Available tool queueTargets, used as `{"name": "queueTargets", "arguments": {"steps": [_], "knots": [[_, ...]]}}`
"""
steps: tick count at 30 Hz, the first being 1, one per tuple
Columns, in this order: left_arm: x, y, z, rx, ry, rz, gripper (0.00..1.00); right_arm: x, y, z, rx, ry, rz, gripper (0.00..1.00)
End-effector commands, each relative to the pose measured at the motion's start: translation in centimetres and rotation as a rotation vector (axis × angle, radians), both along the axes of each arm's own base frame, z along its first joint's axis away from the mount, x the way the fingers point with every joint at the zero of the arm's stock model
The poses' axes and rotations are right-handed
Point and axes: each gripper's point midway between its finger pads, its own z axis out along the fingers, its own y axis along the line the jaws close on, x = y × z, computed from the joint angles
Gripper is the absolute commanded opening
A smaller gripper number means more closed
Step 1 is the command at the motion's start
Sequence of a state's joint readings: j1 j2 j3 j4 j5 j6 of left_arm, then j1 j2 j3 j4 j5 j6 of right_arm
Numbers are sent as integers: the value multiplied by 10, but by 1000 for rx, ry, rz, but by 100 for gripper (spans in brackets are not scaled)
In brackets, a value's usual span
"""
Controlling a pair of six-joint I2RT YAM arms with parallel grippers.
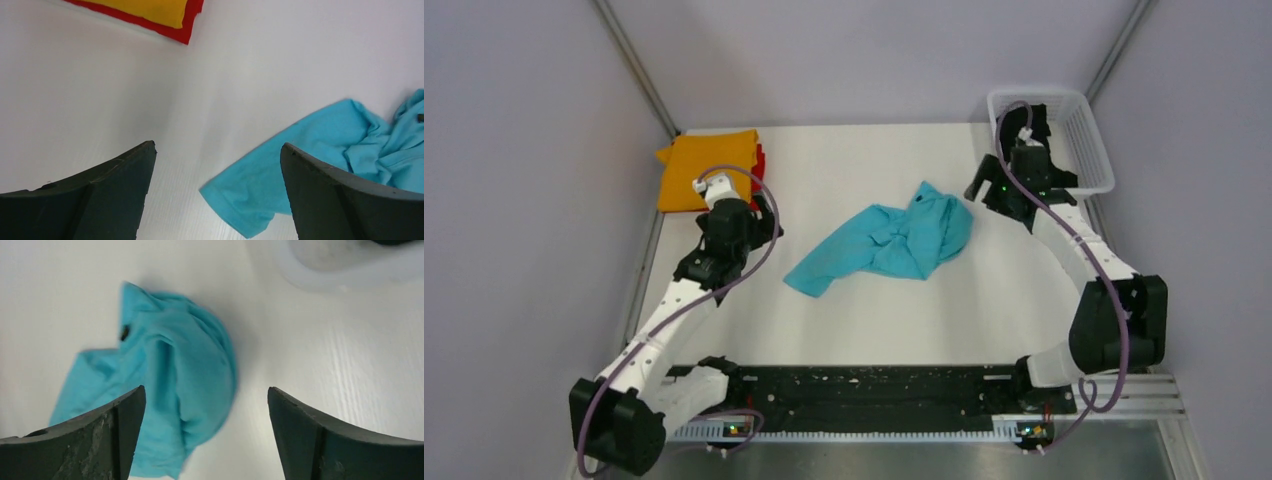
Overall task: Fold and stack the t-shirts
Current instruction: Move the tshirt to the center of the board, then flatten out the tshirt
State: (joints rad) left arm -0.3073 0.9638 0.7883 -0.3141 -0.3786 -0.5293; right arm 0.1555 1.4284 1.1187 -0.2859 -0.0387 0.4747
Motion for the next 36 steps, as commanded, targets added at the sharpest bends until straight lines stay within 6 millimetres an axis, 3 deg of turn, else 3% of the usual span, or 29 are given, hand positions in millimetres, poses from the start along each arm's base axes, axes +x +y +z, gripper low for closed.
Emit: {"name": "queueTargets", "arguments": {"steps": [1, 5, 7, 9, 13, 18, 22, 26, 29, 36], "knots": [[5, -20, -36, -58, 140, -73, 99, -26, -45, -28, -116, 127, -142, 92], [0, -27, -67, -81, 264, -101, 99, -33, -24, -15, -163, 60, -50, 99], [-5, -29, -80, -105, 311, -110, 99, -37, 1, -9, -226, 20, 57, 99], [-12, -35, -93, -146, 341, -128, 99, -41, 37, -6, -267, -30, 196, 99], [-20, -47, -115, -233, 380, -158, 97, -63, 105, -31, -269, 8, 440, 99], [-33, -64, -137, -295, 497, -226, 87, -70, 153, -54, -308, 34, 539, 98], [-35, -59, -165, -273, 584, -181, 77, -71, 169, -57, -270, 32, 573, 98], [-30, -46, -176, -226, 621, -86, 66, -74, 174, -58, -242, 32, 592, 98], [-30, -33, -176, -165, 630, -18, 65, -76, 174, -61, -240, 41, 590, 98], [-42, -43, -186, -121, 697, -63, 62, -75, 167, -61, -257, 40, 559, 98]]}}
